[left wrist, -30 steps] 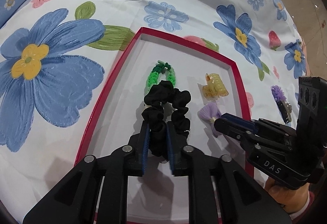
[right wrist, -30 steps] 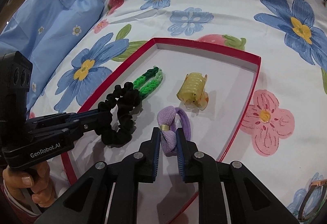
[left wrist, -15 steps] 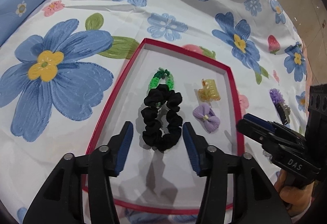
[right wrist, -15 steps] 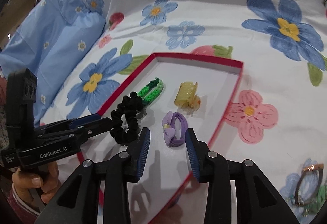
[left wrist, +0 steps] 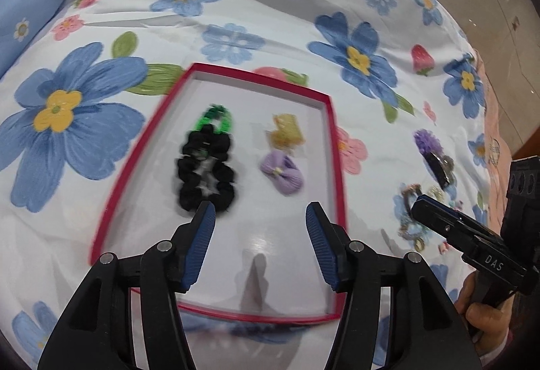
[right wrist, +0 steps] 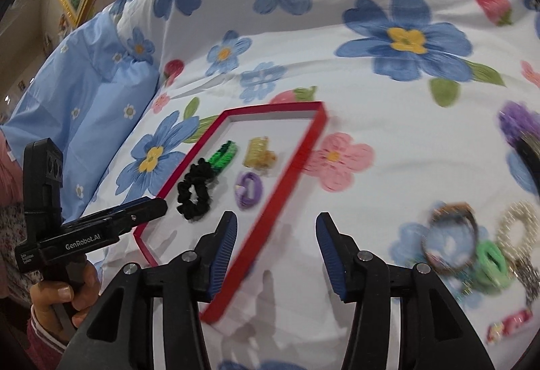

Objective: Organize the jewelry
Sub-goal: 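Move both tools back over the remaining jewelry pile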

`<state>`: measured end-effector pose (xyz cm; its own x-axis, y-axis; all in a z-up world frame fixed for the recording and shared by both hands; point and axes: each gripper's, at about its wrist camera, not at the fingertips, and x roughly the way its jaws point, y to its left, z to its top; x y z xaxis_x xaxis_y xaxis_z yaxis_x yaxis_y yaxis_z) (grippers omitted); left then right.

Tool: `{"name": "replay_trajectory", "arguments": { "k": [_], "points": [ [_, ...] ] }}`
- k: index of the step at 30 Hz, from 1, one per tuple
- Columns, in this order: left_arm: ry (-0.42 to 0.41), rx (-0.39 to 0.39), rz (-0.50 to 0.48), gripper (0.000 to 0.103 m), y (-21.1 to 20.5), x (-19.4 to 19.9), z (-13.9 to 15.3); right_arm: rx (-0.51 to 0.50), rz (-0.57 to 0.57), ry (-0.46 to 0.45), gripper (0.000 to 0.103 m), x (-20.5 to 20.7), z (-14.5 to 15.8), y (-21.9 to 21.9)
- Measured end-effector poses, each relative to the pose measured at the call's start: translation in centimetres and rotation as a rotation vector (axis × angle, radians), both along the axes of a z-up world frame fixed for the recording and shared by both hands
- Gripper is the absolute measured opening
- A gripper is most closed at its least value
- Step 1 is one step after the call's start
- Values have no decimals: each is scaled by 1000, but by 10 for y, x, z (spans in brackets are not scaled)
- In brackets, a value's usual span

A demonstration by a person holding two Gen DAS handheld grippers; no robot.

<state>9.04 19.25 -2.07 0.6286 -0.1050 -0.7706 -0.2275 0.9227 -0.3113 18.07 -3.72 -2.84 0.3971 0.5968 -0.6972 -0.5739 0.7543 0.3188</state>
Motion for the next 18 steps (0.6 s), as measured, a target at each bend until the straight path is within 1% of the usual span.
{"name": "replay_trajectory", "arguments": {
  "k": [12, 18],
  "points": [
    [5, 18, -144, 57, -69, 9, 8, 17, -148, -10, 51, -11, 3, -87],
    [10, 37, -198, 58, -97, 16, 10, 16, -217, -9, 51, -12, 2, -127]
  ]
}}
